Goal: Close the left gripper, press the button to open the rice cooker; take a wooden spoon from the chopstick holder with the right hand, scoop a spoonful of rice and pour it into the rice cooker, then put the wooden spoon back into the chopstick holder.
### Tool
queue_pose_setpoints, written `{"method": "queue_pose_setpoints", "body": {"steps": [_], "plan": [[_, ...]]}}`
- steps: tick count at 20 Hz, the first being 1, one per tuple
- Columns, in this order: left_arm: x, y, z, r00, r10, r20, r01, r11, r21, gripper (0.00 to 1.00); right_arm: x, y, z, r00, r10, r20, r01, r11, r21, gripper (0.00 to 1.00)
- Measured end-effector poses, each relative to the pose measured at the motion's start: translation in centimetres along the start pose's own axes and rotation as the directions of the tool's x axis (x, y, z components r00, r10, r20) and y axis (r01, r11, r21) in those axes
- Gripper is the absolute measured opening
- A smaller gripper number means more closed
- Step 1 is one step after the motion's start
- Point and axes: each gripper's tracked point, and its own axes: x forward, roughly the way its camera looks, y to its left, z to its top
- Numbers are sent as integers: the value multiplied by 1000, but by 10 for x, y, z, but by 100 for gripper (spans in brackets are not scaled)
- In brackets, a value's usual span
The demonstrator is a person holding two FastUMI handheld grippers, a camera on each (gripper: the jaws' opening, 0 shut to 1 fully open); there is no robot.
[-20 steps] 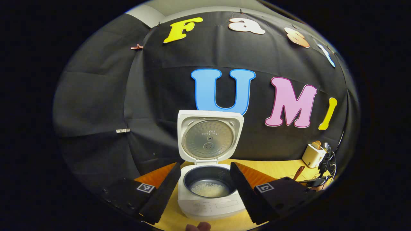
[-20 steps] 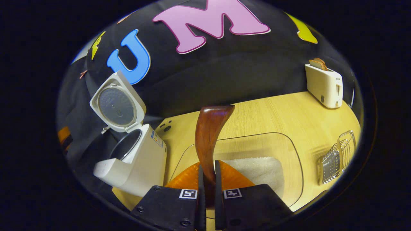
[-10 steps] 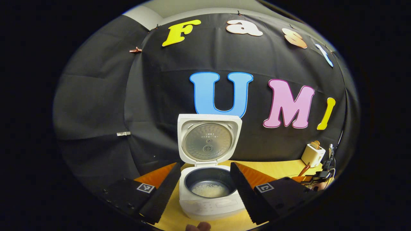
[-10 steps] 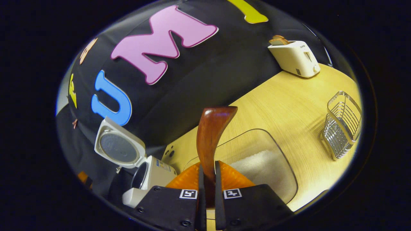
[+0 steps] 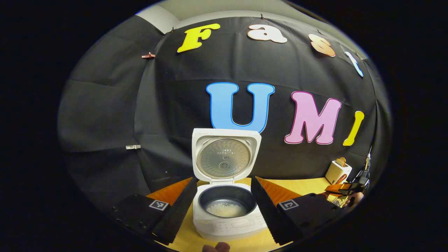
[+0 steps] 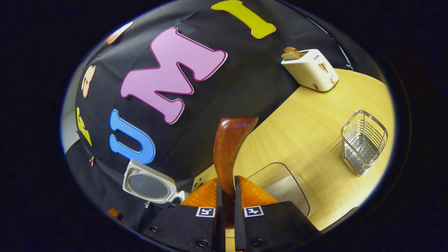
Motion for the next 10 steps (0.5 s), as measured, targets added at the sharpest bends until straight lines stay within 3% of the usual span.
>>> {"method": "queue_pose_setpoints", "body": {"steps": [5,10], "plan": [[-6,2,2,1000,-2,10,2,1000,-17,98,-9,56,27,997,72,31,-73,997,31,14],[-13,17,3,1000,17,16,-17,999,-41,98,-3,131,26,987,158,18,-159,987,35,15]]}}
